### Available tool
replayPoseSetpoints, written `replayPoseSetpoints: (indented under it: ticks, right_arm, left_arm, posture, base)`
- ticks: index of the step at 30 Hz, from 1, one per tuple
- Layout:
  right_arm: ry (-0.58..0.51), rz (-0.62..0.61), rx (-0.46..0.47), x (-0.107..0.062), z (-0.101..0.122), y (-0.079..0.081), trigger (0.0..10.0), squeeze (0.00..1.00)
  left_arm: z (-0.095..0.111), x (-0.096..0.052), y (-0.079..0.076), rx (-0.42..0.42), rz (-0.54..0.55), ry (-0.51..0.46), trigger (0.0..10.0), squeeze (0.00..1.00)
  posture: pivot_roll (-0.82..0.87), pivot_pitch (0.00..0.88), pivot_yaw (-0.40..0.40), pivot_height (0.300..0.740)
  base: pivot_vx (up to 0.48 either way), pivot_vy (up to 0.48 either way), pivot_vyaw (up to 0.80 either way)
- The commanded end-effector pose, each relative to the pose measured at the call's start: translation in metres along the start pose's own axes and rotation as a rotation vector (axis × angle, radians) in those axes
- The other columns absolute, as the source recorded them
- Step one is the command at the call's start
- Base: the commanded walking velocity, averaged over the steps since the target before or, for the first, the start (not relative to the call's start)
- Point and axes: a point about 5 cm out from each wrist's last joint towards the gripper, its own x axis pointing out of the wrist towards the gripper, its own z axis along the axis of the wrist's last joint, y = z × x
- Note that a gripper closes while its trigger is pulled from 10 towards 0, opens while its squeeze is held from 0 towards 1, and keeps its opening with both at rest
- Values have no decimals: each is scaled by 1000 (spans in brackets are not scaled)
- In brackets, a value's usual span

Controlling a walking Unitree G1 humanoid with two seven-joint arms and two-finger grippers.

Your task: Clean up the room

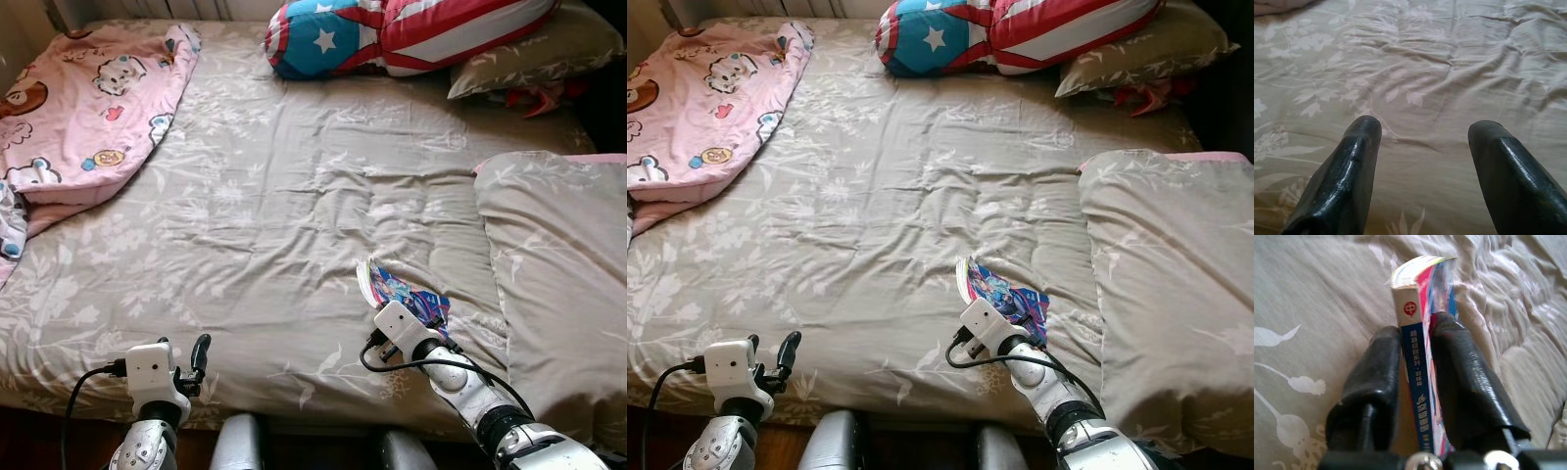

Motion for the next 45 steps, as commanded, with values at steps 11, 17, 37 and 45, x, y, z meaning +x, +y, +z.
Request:
replayPoseSetpoints:
  ticks: [11,17,37,45]
  right_arm:
    - [43,29,67,-4,-10,5,10000,0]
    - [57,27,112,-4,-13,4,10000,51]
    - [322,-333,928,-54,-100,11,10000,0]
    - [439,-405,1103,-82,-131,36,10000,0]
  left_arm:
    - [-3,-3,2,23,3,20,10000,0]
    - [-4,-1,1,23,2,21,10000,0]
    - [-80,-3,0,-11,22,378,10000,0]
    - [-96,-3,-7,7,-18,506,10000,0]
  posture:
    - [53,222,1,647]
    - [51,213,-1,647]
    - [-60,28,-28,647]
    - [-92,0,5,647]
  base:
    - [0,0,0]
    - [0,0,0]
    - [0,0,0]
    - [0,0,0]
